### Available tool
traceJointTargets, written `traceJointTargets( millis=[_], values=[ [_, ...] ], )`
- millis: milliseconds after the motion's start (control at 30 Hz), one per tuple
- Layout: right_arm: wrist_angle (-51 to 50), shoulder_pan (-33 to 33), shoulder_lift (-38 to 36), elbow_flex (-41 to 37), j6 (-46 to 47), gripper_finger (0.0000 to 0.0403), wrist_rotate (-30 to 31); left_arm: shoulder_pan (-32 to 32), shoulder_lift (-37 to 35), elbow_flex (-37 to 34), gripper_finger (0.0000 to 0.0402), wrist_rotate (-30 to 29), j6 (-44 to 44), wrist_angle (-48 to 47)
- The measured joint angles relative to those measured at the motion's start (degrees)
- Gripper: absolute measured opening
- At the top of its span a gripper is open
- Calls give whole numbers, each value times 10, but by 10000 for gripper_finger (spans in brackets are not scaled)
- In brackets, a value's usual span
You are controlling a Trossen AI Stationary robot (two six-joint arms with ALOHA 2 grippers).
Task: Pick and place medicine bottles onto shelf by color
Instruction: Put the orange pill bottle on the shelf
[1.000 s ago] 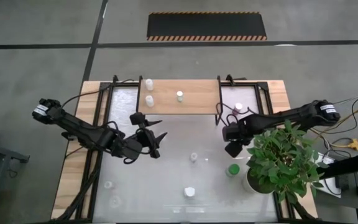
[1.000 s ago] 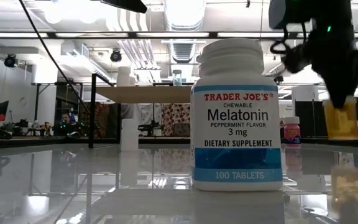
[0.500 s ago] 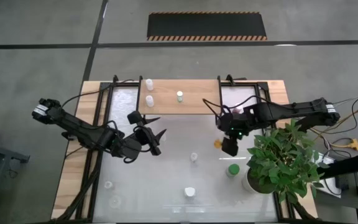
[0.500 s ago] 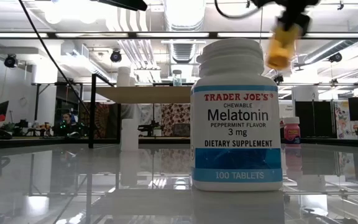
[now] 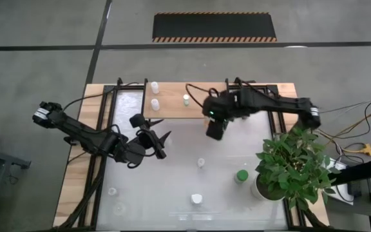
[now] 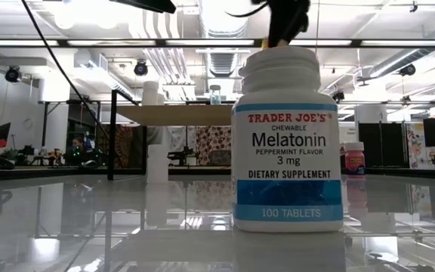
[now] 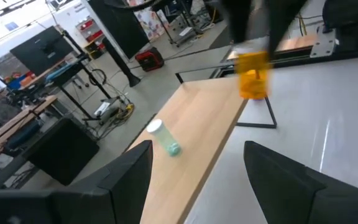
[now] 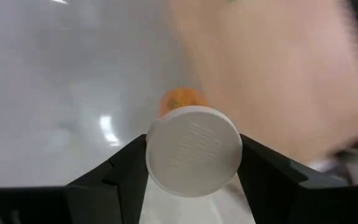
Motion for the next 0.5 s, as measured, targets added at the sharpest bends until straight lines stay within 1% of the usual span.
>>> traceJointTargets(
  millis=[100,133,200,267,333,433,500],
  values=[
    [-60,-30,42,62,-2,205,70,0,-7,-8,235,-2,0,0],
    [-81,-41,55,80,-7,205,81,0,-11,-13,235,-3,0,1],
    [-104,-63,76,110,-16,205,85,0,-23,-25,235,-6,-1,1],
    [-115,-82,94,130,-31,205,71,0,-37,-39,235,-16,-4,5],
    [-119,-101,109,147,-51,205,36,0,-53,-53,235,-31,-7,9],
    [-124,-125,130,160,-69,205,-22,0,-75,-73,235,-31,-6,31],
    [-126,-136,141,165,-73,205,-35,0,-83,-84,235,-31,-2,41]
  ],
)
